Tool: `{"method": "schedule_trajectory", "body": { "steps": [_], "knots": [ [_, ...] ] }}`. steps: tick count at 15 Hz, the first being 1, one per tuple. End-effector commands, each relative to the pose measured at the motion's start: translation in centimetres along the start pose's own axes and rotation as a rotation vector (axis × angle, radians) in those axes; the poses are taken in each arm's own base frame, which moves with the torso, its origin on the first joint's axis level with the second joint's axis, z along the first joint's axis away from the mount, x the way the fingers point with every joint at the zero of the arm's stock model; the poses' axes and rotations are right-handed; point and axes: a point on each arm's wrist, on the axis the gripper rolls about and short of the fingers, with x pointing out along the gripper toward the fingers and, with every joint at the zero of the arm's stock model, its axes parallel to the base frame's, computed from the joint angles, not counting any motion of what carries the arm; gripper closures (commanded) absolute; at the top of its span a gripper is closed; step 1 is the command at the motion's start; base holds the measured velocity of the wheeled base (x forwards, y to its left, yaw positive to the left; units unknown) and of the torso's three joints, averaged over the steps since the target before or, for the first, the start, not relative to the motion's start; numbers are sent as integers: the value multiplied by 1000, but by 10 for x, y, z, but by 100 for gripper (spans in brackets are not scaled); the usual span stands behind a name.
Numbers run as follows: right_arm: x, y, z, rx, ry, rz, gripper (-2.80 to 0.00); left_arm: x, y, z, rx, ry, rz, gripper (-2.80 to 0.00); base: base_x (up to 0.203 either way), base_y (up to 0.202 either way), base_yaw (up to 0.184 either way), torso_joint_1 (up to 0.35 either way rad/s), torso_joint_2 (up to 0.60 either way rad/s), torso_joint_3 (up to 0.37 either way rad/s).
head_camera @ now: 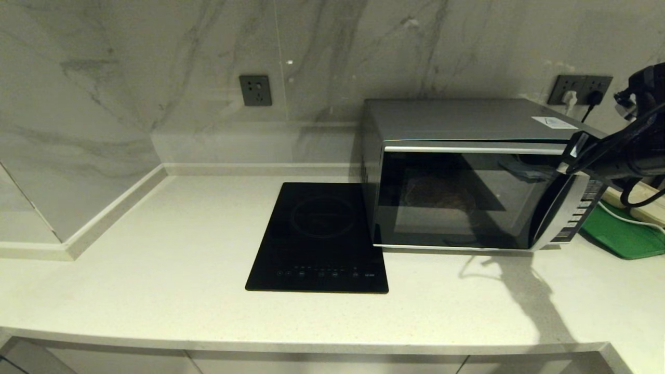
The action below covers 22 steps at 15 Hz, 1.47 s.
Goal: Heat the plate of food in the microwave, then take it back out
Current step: Close the microwave oven, then open the microwave oven
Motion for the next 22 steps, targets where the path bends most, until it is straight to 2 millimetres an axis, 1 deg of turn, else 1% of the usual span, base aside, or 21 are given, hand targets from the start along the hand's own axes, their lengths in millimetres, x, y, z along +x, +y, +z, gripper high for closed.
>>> {"method": "schedule_trajectory", "body": {
  "steps": [1,4,7,12,14,15,17,19,21,22],
  "knots": [
    [4,-2,0,6,5,-5,0,0,0,0,-1,0,1,0,0,0,0,0,0,0],
    [6,-1,5,6,-42,16,0,0,0,0,-1,0,1,0,0,0,0,0,0,0],
    [13,0,5,4,-40,16,0,0,0,0,-1,0,1,0,0,0,0,0,0,0],
    [20,0,5,3,-34,18,0,0,0,0,-1,0,1,0,0,0,0,0,0,0],
    [20,0,5,4,-33,20,0,0,0,0,-1,0,1,0,0,0,0,0,0,0],
    [17,0,6,5,-38,21,0,0,0,0,-1,1,1,0,0,0,0,0,0,0],
    [1,1,8,8,-53,37,0,0,0,0,-1,0,1,0,0,0,0,0,0,0],
    [-28,-3,7,10,-67,70,0,0,0,0,-1,0,1,0,0,0,0,0,0,0],
    [-59,-16,-1,23,-58,72,0,0,0,0,-1,0,1,0,0,0,0,0,0,0],
    [-68,-29,-6,41,-37,52,0,0,0,0,-1,0,1,0,0,0,0,0,0,0]
  ]
}}
